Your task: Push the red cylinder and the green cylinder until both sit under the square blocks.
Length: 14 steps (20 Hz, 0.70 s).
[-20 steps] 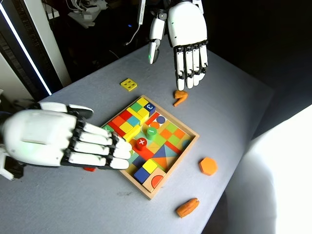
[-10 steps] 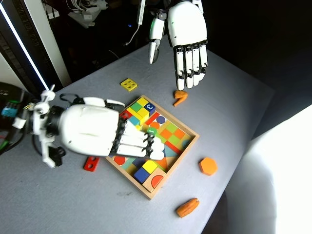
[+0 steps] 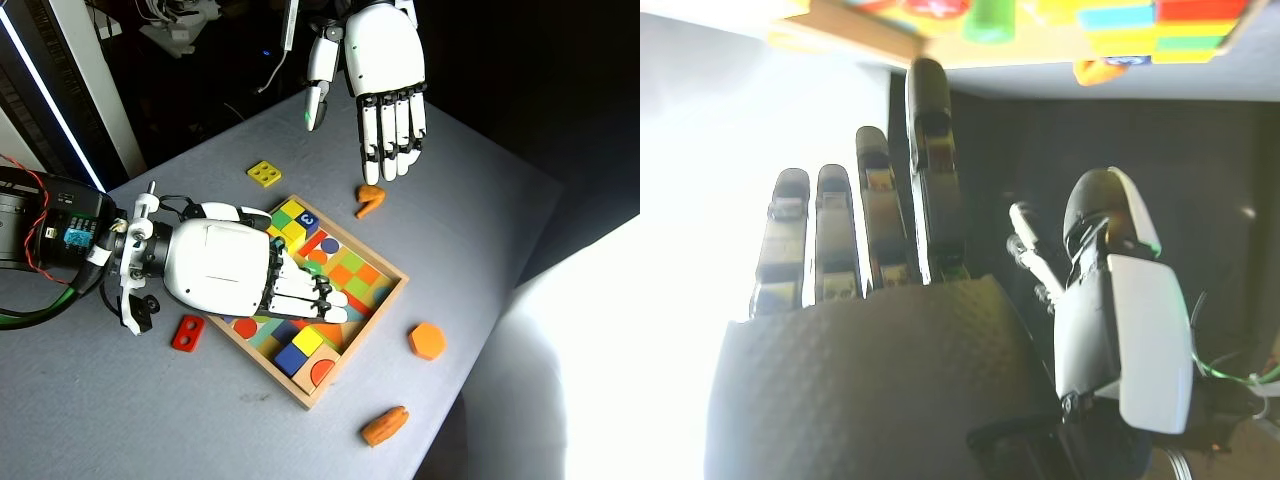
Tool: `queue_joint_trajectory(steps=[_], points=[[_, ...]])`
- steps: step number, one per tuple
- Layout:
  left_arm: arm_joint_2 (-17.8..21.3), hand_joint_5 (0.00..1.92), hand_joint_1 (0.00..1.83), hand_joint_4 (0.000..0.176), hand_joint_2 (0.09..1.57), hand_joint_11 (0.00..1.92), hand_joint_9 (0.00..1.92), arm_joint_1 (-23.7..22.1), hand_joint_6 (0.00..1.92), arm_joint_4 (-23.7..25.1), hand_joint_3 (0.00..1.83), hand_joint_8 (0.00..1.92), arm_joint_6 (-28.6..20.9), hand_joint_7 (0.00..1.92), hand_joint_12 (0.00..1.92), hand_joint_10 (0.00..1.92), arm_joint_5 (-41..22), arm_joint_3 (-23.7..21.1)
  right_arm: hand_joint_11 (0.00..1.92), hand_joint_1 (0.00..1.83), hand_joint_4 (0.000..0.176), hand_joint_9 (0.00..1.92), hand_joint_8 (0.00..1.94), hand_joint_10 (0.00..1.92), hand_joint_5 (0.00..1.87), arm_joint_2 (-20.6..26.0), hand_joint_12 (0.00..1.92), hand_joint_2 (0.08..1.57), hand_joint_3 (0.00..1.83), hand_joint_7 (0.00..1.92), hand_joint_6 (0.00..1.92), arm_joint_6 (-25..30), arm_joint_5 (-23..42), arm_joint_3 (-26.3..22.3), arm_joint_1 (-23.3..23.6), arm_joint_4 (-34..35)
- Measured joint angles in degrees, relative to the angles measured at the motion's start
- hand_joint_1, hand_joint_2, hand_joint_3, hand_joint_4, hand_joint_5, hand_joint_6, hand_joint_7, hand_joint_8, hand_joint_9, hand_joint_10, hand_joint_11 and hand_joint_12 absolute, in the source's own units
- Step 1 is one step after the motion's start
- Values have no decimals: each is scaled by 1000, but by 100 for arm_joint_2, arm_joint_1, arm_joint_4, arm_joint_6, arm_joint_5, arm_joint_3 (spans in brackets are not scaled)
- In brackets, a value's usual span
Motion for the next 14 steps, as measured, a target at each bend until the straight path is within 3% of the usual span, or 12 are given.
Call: queue_joint_trajectory(steps=[2, 6, 14], points=[[0, 125, 62, 54, 1282, 0, 197, 0, 4, 4, 0, 0, 2, 173, 809, 4, -2, 0, 0, 0, 0, 0, 38, 0, 761, -22, 0, 1131, 0, 312, 109, -7, -4, 15, 0, 0], [0, 130, 73, 45, 1287, 0, 200, 0, 3, 0, 0, 1, 0, 173, 794, 3, -4, 0, 0, 0, 0, 0, 15, 0, 758, -59, 0, 1129, 0, 267, 105, -7, 31, 72, 0, 4], [0, 125, 74, 49, 1285, 0, 205, 7, 2, -2, 0, 5, 0, 182, 805, 3, -2, 0, 0, 0, 0, 0, 21, 0, 760, -70, 0, 1129, 0, 291, 101, -22, 70, 127, -190, 7]])
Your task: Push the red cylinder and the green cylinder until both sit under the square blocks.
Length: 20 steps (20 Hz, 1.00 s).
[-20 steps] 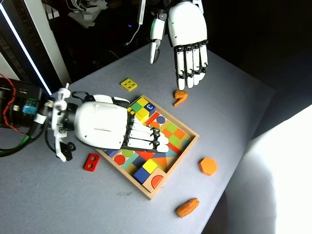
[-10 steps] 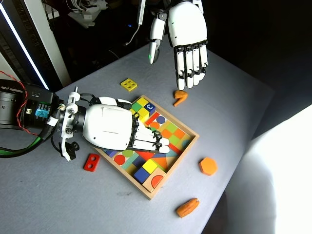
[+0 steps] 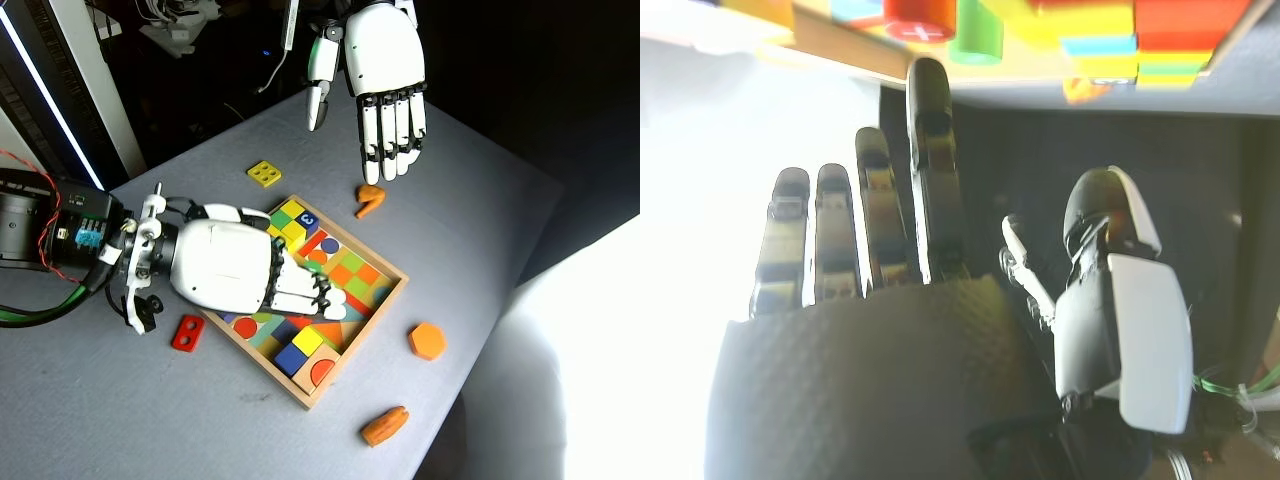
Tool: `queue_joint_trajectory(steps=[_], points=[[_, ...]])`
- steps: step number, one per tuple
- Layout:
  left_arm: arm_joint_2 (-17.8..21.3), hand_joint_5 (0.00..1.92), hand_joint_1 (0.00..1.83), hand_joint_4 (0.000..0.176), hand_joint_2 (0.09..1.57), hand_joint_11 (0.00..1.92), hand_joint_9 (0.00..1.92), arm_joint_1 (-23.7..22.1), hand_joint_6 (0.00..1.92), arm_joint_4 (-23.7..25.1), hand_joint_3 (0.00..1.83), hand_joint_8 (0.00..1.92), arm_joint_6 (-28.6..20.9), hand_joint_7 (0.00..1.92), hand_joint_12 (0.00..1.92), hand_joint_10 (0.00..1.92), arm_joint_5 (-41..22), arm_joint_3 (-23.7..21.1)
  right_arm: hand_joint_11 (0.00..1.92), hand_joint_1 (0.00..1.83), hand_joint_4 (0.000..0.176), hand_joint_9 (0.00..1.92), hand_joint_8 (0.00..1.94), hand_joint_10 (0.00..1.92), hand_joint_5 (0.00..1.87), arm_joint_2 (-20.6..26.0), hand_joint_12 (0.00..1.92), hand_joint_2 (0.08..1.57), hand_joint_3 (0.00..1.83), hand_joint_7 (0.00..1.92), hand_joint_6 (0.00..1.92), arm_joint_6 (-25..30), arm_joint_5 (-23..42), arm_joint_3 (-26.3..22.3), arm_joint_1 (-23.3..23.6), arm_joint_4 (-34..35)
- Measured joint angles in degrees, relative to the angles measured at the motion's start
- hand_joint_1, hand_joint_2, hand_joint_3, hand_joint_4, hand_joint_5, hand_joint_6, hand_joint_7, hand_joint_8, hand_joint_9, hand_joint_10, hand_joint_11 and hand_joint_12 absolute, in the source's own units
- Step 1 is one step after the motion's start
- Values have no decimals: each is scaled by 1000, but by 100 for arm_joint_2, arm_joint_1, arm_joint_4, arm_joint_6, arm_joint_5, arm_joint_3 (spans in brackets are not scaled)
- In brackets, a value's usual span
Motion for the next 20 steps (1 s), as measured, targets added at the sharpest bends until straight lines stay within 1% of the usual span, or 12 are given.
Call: queue_joint_trajectory(steps=[2, 4, 5, 8, 11, 12, 13, 15, 17, 19, 20], points=[[0, 144, 86, 50, 1280, 0, 219, 0, 6, -2, 0, 5, 0, 194, 840, 6, 0, 0, 0, 0, 0, 0, 21, 0, 761, 0, 0, 1129, 0, 293, 101, 0, 0, 0, 0, -7], [0, 126, 85, 46, 1284, 0, 203, 0, 0, 2, 1, 0, 0, 185, 785, 2, 2, 0, 0, 0, 0, 0, 24, 0, 773, 2, 0, 1132, 0, 305, 106, 0, -4, 0, -2, -9], [0, 131, 77, 48, 1279, 0, 209, 0, 3, 0, 0, 1, 0, 187, 782, 5, 0, 0, 0, 0, 0, 0, 25, 0, 775, 17, 0, 1137, 3, 312, 106, 7, -22, -2, -2, -11], [0, 139, 29, 46, 1282, 0, 217, 0, 4, 15, 0, 0, 0, 183, 814, 6, 7, 0, 0, 0, 0, 0, 12, 0, 744, 199, 0, 1133, 1, 285, 90, 35, -39, -118, -70, -15], [0, 136, 34, 47, 1282, 0, 217, 0, 1, 2, 0, 0, 0, 184, 814, 4, 4, 0, 0, 0, 0, 0, 23, 0, 743, 396, 0, 1133, 0, 315, 89, 33, -66, -254, -144, -31], [0, 127, 57, 48, 1287, 0, 193, 0, 1, 2, 2, 0, 2, 169, 769, 2, 2, 0, 0, 0, 0, 0, 6, 0, 743, 452, 0, 1128, 0, 279, 88, 33, -68, -295, -177, -35], [0, 131, 26, 50, 1287, 0, 205, 0, 2, 0, 1, 3, 0, 177, 810, 6, -2, 0, 0, 0, 0, 0, 9, 0, 744, 494, 0, 1136, 2, 289, 88, 28, -35, -337, -214, -37], [0, 126, 15, 47, 1292, 0, 202, 0, 3, 4, 2, 5, 2, 174, 792, 4, 4, 0, 0, 0, 0, 0, 5, 0, 751, 573, 0, 1137, 2, 281, 91, 9, -39, -393, -254, -50], [0, 126, 17, 45, 1289, 0, 204, 0, 2, 2, 1, 4, 0, 180, 813, 3, 2, 0, 0, 0, 0, 0, 0, 0, 761, 654, 0, 1135, 1, 241, 94, 13, -46, -424, -295, -66], [0, 142, 49, 48, 1279, 0, 218, 0, 6, -2, 0, 7, 0, 197, 822, 7, 0, 0, 0, 0, 0, 0, 11, 0, 751, 741, 0, 1138, 2, 255, 90, 22, -42, -442, -367, -72], [0, 136, 42, 47, 1285, 0, 210, 0, 3, 0, 0, 2, 2, 188, 813, 2, 0, 0, 0, 0, 0, 0, 16, 0, 750, 769, 0, 1138, 2, 266, 89, 26, -42, -446, -382, -79]])
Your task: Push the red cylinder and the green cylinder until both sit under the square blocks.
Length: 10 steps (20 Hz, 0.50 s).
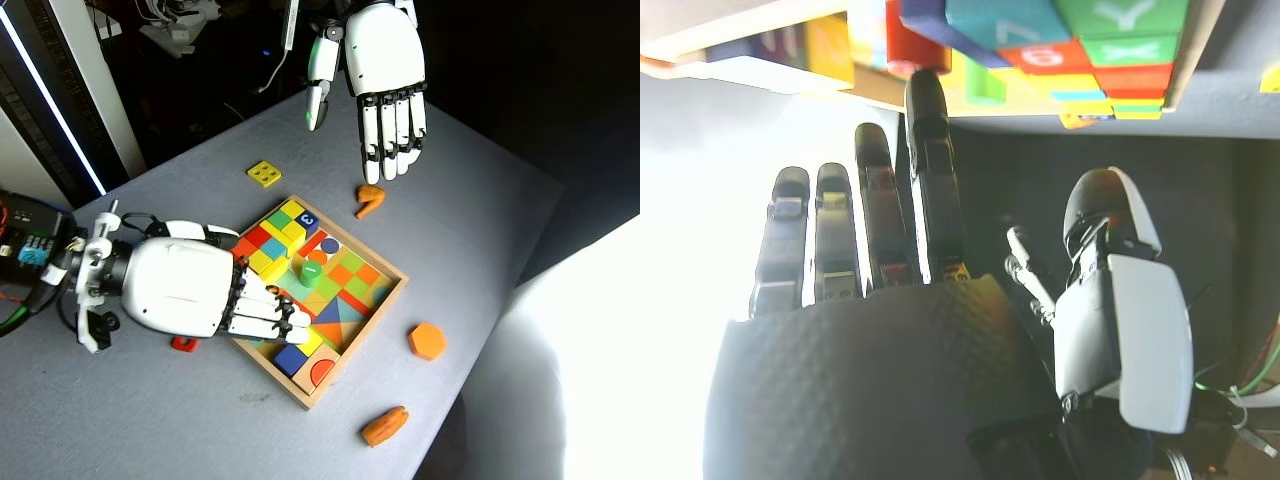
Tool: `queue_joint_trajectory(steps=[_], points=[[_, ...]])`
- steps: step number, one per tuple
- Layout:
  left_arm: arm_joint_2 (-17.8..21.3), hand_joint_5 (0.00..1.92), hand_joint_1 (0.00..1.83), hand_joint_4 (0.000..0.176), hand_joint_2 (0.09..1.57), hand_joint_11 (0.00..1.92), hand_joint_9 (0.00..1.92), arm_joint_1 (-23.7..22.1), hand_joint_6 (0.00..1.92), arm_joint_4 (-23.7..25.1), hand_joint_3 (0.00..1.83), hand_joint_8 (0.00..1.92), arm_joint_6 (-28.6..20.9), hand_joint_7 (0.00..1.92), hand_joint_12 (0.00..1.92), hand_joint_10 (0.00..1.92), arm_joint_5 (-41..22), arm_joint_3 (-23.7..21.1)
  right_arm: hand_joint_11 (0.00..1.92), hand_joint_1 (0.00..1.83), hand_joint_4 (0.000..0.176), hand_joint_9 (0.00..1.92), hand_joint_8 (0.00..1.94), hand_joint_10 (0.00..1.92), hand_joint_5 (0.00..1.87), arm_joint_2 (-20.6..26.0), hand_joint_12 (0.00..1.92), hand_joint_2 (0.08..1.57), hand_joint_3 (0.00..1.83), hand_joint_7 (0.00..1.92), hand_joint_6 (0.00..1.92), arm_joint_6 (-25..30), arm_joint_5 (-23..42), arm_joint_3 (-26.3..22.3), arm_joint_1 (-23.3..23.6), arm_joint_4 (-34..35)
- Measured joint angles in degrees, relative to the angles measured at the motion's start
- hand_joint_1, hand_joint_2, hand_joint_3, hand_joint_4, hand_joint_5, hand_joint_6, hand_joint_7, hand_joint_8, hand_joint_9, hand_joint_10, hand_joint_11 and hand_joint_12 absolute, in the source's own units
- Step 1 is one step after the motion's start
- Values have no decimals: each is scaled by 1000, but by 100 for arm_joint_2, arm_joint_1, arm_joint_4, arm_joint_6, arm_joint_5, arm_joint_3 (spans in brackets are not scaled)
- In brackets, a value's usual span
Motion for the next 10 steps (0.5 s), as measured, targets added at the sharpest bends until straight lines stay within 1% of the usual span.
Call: queue_joint_trajectory(steps=[2, 4, 5, 6, 8, 9, 10], points=[[0, 104, 9, 49, 1290, 0, 197, 0, 2, -2, 2, 0, -2, 168, 766, 0, 0, 0, 0, 0, 0, 0, 30, 0, 754, 68, 0, 1136, 1, 304, 91, -7, 9, -26, -59, -11], [0, 113, 44, 45, 1290, 0, 196, 0, 5, 4, 0, 2, 0, 164, 769, 1, 7, 0, 0, 0, 0, 0, 25, 0, 754, 107, 0, 1140, 3, 299, 91, -42, 15, -46, -94, -20], [0, 102, 29, 52, 1290, 0, 187, 0, 2, -4, 1, 1, 2, 155, 740, 1, -2, 0, 0, 0, 0, 0, 28, 0, 765, 162, 0, 1140, 3, 307, 96, -52, 37, -83, -120, -22], [0, 99, 26, 54, 1290, 0, 185, 0, 1, 0, 1, 1, 4, 153, 734, 0, 7, 0, 0, 0, 0, 0, 28, 0, 767, 238, 0, 1140, 3, 309, 97, -72, -17, -129, -122, -17], [0, 99, 26, 54, 1290, 0, 185, 0, 1, 0, 1, 1, 7, 153, 734, 0, 4, 0, 0, 0, 0, 0, 28, 0, 767, 291, 0, 1140, 3, 309, 97, -79, -4, -186, -157, -20], [0, 114, 37, 50, 1289, 0, 197, 0, 6, 0, 0, 4, 7, 166, 782, 5, 2, 0, 0, 0, 0, 0, 24, 0, 762, 308, 0, 1141, 3, 301, 95, -101, -15, -208, -157, -55], [0, 102, 25, 52, 1287, 0, 201, 0, 2, -4, 0, 2, 7, 164, 782, 5, -2, 0, 0, 0, 0, 0, 32, 0, 754, 323, 0, 1137, 1, 323, 91, -122, -24, -238, -157, -63]])
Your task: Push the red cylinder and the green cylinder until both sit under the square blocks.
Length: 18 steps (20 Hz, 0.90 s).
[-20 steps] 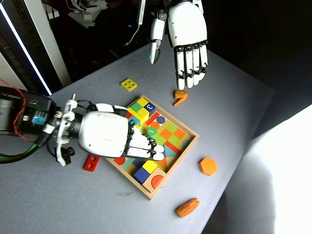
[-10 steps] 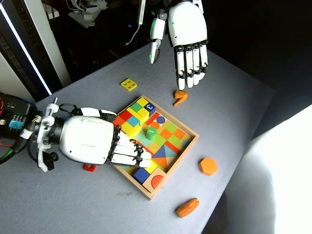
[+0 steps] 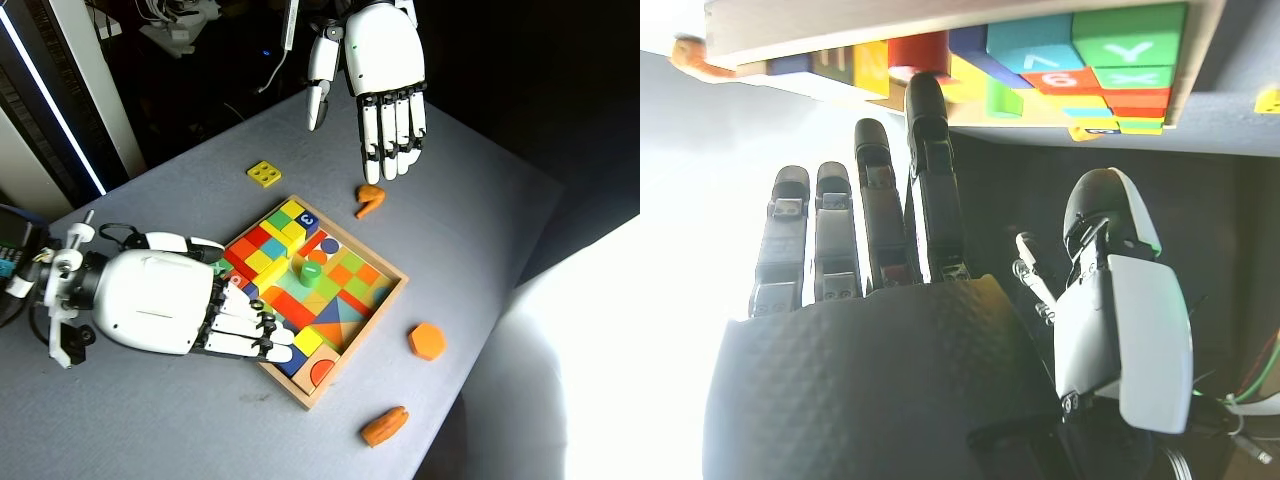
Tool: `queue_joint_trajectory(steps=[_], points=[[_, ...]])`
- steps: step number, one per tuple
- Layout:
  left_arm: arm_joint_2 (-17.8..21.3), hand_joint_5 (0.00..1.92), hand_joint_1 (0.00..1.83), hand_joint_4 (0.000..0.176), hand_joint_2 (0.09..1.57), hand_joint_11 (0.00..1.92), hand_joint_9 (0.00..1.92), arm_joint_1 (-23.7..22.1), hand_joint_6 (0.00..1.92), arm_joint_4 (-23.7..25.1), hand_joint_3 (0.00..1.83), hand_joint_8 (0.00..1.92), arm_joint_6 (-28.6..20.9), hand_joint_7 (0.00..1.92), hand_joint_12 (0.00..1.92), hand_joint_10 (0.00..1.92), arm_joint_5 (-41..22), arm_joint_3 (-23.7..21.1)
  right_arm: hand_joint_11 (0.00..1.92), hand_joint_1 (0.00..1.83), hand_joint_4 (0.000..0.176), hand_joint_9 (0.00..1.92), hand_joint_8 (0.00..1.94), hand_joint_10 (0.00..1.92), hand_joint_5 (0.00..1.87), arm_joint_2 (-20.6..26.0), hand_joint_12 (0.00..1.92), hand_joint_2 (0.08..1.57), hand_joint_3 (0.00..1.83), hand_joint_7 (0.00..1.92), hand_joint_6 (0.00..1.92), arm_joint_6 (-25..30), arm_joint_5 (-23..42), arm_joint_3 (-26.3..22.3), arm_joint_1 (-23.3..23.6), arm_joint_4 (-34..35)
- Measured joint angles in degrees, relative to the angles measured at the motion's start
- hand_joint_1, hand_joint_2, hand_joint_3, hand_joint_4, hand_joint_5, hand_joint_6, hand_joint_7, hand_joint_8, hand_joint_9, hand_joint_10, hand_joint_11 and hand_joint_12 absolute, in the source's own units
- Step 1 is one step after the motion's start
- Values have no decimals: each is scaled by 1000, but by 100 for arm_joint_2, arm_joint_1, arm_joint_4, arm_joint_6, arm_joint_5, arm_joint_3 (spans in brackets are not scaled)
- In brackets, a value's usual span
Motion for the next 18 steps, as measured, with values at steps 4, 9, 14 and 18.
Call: queue_joint_trajectory(steps=[4, 9, 14, 18], points=[[0, 110, 23, 53, 1286, 0, 200, 0, 3, 4, 0, 1, 24, 160, 771, 3, -2, 0, 0, 0, 0, 0, 16, 0, 752, 144, 0, 1140, 2, 298, 90, -33, -74, -153, 0, 0], [0, 114, 9, 49, 1289, 0, 204, 0, 0, 4, 1, 0, 37, 173, 806, 3, -55, 0, 0, 0, 0, 0, 19, 0, 757, 264, 0, 1135, 0, 314, 93, -151, -133, -306, 0, 0], [0, 119, 45, 54, 1282, 0, 214, 0, 1, 4, 0, 5, 35, 188, 827, 4, -55, 0, 0, 0, 0, 0, 9, 0, 760, 354, 0, 1144, 4, 261, 95, -157, -192, -337, 0, 0], [0, 112, 45, 52, 1289, 0, 197, 0, 0, 4, 1, 0, 35, 169, 794, 0, -52, 0, 0, 0, 0, 0, 0, 0, 748, 365, 0, 1140, 2, 225, 89, -160, -203, -354, 20, 2]])
